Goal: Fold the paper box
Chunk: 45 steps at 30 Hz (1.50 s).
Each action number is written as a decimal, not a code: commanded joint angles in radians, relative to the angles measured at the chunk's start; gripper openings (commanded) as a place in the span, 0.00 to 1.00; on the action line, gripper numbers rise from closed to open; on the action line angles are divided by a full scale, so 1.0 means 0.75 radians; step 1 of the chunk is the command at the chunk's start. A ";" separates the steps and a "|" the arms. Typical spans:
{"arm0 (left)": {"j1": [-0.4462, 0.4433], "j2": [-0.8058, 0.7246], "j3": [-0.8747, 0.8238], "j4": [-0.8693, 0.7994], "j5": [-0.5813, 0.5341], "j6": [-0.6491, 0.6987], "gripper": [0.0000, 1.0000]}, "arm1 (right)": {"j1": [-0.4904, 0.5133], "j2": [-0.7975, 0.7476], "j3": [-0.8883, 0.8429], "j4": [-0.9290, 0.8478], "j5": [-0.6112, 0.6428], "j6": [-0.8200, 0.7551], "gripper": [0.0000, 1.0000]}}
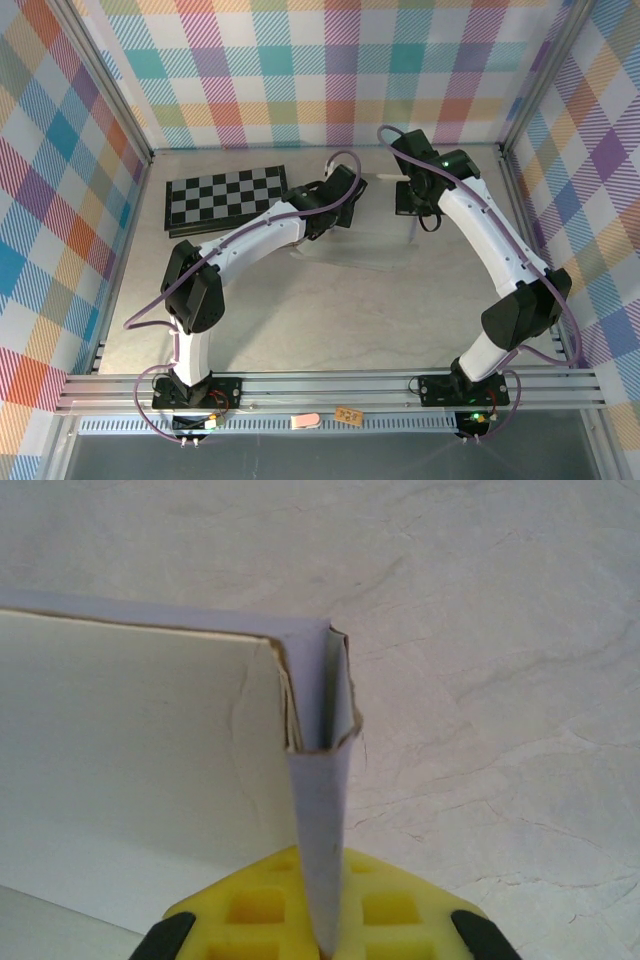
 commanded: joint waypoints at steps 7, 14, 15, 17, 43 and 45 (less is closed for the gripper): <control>0.016 0.041 0.030 -0.108 -0.084 0.045 0.00 | -0.011 -0.047 0.009 -0.050 0.035 -0.002 0.00; 0.021 0.022 0.039 -0.098 -0.042 0.050 0.28 | -0.010 -0.043 0.017 -0.047 0.013 -0.006 0.00; 0.031 -0.001 0.022 -0.062 0.019 0.049 0.38 | -0.010 -0.045 0.018 -0.044 0.006 -0.006 0.00; 0.062 -0.052 -0.025 0.016 0.158 0.030 0.47 | -0.010 -0.046 0.025 -0.042 -0.008 -0.007 0.00; 0.228 -0.129 -0.210 0.193 0.803 0.122 0.47 | -0.011 -0.038 0.047 -0.056 -0.009 0.002 0.00; 0.212 -0.132 -0.222 0.180 0.769 0.151 0.46 | -0.011 -0.035 0.048 -0.057 -0.009 0.003 0.00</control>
